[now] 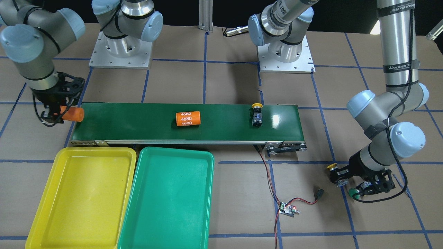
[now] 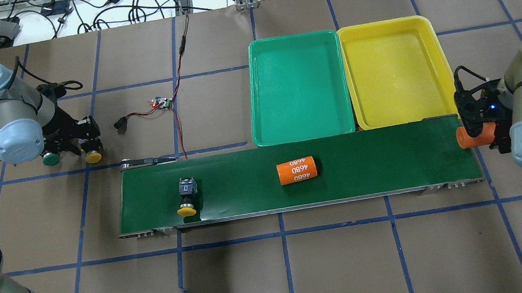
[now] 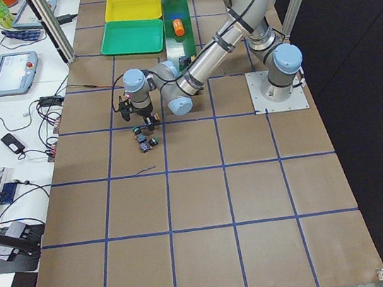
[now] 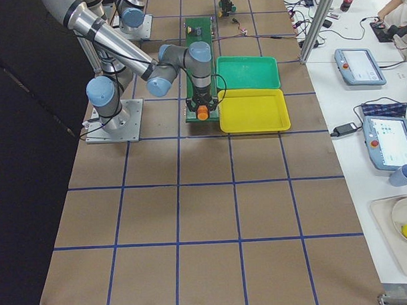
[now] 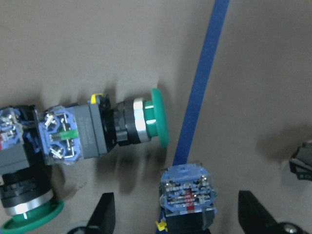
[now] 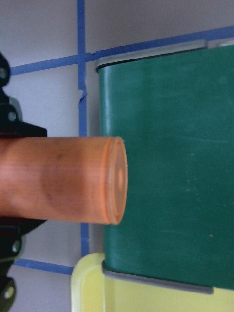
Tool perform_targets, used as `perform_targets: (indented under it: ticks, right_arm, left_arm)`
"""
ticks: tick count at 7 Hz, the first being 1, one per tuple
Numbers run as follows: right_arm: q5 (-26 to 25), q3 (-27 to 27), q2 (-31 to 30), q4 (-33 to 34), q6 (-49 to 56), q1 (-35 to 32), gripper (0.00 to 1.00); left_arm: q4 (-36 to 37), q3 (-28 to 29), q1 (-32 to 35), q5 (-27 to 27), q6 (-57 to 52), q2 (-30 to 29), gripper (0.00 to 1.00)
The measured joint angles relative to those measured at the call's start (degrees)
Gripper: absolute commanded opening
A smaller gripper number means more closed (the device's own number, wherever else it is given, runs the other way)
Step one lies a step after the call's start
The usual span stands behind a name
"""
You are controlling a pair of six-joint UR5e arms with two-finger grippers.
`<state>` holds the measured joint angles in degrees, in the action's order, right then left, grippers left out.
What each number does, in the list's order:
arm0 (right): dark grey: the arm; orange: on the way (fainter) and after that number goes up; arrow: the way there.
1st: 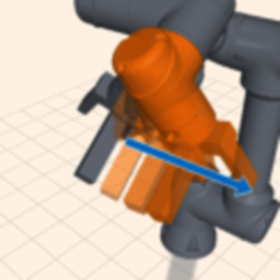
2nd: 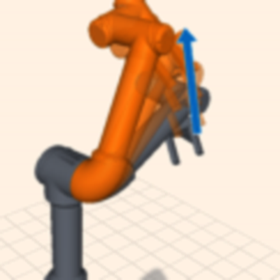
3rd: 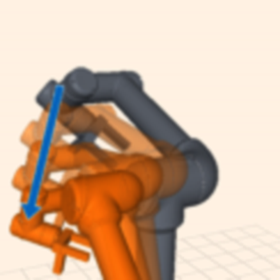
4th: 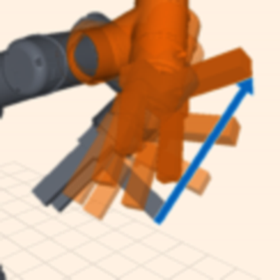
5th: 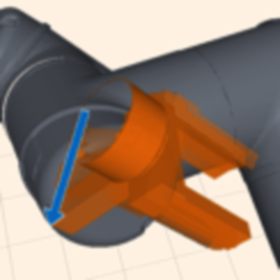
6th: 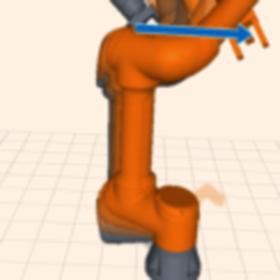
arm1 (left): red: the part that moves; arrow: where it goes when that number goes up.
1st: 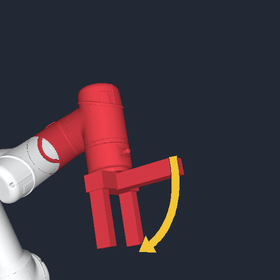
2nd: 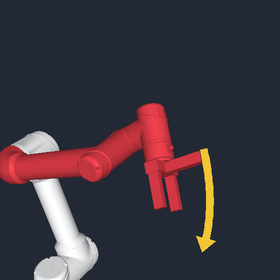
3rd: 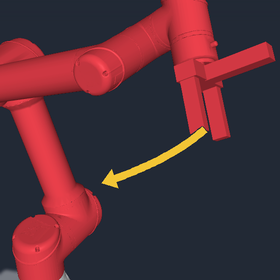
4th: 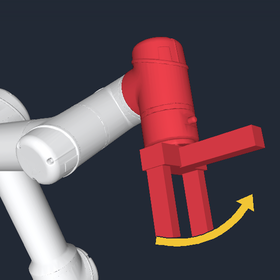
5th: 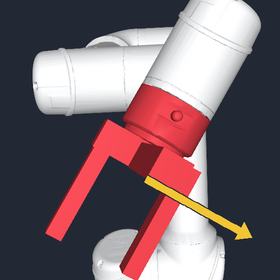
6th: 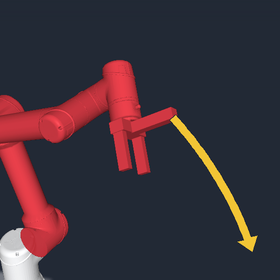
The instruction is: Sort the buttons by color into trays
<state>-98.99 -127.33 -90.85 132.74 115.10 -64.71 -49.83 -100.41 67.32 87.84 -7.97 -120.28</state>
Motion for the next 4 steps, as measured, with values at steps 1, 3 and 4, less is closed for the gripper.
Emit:
perform_targets:
  ticks: [1, 3, 4]
  right_arm:
    - [0.98, -0.01, 0.79, 0.89, 3.25, 3.23, 0.57]
    - [2.18, -0.04, 4.09, 3.49, 6.12, 7.11, 1.0]
    - [2.77, -0.1, 4.85, 4.19, 6.49, 7.66, 1.0]
  left_arm:
    - [-0.01, 0.4, -0.13, 0.01, -0.72, 0.06, 0.0]
    - [-1.66, 0.17, -0.48, -0.18, -2.48, 2.31, 0.0]
    - [-5.53, 0.08, -0.08, -0.73, -2.8, 5.4, 0.0]
